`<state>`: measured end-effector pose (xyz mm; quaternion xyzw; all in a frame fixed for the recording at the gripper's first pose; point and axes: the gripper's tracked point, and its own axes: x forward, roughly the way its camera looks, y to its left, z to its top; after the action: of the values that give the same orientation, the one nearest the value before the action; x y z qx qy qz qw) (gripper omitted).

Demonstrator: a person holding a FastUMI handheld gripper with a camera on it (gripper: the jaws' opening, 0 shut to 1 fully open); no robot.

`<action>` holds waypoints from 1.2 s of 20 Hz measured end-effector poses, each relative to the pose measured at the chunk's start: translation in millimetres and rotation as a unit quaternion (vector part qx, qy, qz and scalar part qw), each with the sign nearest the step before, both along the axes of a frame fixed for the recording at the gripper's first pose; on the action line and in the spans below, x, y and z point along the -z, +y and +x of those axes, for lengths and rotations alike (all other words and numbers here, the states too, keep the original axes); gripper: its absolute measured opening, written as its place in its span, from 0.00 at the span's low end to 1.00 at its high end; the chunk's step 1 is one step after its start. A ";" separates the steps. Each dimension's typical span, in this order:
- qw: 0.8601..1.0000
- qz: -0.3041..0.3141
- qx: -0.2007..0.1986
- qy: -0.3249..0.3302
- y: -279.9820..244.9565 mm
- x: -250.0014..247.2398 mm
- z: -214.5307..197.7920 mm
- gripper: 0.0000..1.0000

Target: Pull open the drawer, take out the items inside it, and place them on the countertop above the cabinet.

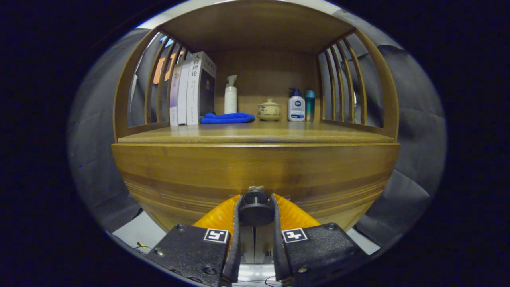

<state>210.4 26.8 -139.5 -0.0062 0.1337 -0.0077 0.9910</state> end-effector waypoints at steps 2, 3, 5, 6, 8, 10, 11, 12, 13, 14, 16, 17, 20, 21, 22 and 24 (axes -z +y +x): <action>1.000 0.002 -0.001 0.003 0.3 1.1 -10.4 0.36; 1.000 0.000 -0.001 0.003 0.2 0.7 -16.5 0.36; 1.000 -0.001 0.000 0.003 0.8 0.2 -21.7 0.36; 1.000 -0.002 0.000 0.003 0.7 1.9 -35.2 0.36; 1.000 0.000 0.001 0.002 -0.1 2.1 -54.4 0.36; 1.000 -0.001 0.001 0.002 0.3 2.8 -68.2 0.36; 1.000 -0.001 0.001 0.001 -0.1 2.9 -75.8 0.36; 1.000 0.000 0.001 0.000 0.1 3.1 -83.1 0.36; 1.000 0.003 0.002 -0.002 0.2 3.0 -90.5 0.36; 1.000 0.001 0.002 -0.003 0.6 3.8 -97.0 0.36; 1.000 0.001 0.001 -0.006 -0.1 3.9 -107.2 0.36; 1.000 0.002 0.001 -0.005 -0.4 3.9 -112.4 0.36; 1.000 0.011 0.000 -0.002 -2.5 6.2 -129.8 0.36; 1.000 0.008 -0.001 -0.001 -2.2 7.4 -135.2 0.36; 1.000 0.005 -0.001 -0.002 -2.5 8.4 -139.2 0.36; 1.000 0.008 0.000 0.000 -2.8 12.9 -149.9 0.36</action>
<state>60.5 24.1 -152.5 0.0017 0.1334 -0.0062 0.9910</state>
